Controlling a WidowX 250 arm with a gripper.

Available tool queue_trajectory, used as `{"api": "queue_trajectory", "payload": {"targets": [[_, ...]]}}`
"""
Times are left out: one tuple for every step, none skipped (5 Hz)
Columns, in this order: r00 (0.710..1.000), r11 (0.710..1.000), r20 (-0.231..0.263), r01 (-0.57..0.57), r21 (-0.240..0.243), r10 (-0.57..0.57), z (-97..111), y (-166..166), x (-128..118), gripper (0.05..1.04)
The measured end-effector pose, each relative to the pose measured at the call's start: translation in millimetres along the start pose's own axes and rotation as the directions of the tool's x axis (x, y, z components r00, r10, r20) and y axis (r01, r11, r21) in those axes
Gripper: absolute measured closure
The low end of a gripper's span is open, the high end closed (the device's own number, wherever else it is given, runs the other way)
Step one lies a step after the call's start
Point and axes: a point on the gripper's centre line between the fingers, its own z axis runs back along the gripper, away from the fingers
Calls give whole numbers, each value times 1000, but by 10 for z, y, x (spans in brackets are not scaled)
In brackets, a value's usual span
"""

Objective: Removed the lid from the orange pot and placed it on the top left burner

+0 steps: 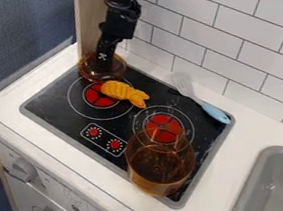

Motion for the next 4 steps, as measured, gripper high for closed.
{"api": "queue_trajectory", "payload": {"targets": [[999, 999, -17, -45, -22, 45, -4, -45, 11, 326], [998, 998, 2, -55, -22, 55, -1, -80, 34, 98], [998, 999, 12, -54, -5, 54, 71, -63, 36, 79], [998, 997, 20, -67, 46, 66, 343, -62, -7, 83]]}}
